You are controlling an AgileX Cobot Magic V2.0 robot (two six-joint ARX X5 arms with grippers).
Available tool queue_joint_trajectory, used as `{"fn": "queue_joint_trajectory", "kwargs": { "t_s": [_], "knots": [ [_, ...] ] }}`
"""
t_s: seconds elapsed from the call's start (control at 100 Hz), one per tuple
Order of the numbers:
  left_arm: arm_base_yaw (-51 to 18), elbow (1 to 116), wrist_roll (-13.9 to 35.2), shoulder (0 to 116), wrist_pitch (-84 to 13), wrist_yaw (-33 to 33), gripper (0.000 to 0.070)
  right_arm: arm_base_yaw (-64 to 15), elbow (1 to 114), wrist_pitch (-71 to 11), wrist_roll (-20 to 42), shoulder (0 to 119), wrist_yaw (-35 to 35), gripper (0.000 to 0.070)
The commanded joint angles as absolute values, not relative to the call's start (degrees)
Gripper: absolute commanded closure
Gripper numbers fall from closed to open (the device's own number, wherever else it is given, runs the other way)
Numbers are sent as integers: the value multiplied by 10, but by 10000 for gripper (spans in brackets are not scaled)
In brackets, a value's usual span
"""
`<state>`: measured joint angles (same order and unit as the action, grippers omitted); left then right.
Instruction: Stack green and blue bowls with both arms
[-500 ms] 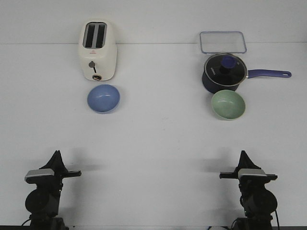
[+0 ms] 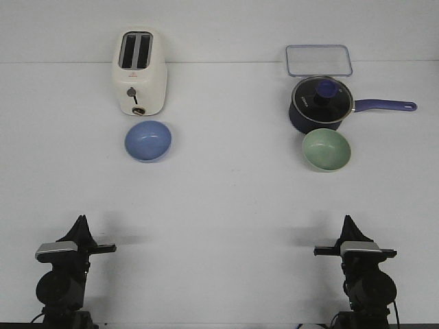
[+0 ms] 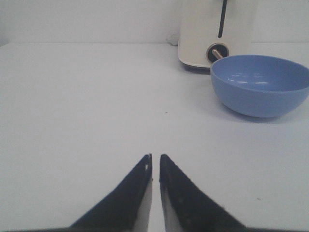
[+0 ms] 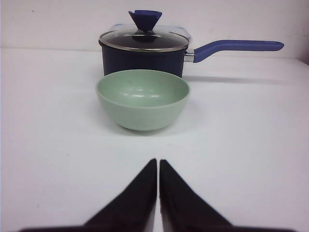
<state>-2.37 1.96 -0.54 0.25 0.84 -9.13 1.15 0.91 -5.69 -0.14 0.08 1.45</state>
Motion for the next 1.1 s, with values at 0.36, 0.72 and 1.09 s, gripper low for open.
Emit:
{"fn": "queue_joint_trajectory", "kwargs": {
  "t_s": [0.36,0.72,1.09],
  "knots": [
    [-23,9,-4,2,16,-92,687,11,7,-53,35,1,4,691],
    [-23,9,-4,2,16,-92,687,11,40,-35,241,1,-40,699],
    [-23,9,-4,2,16,-92,687,11,382,-215,161,353,32,369]
  ]
}}
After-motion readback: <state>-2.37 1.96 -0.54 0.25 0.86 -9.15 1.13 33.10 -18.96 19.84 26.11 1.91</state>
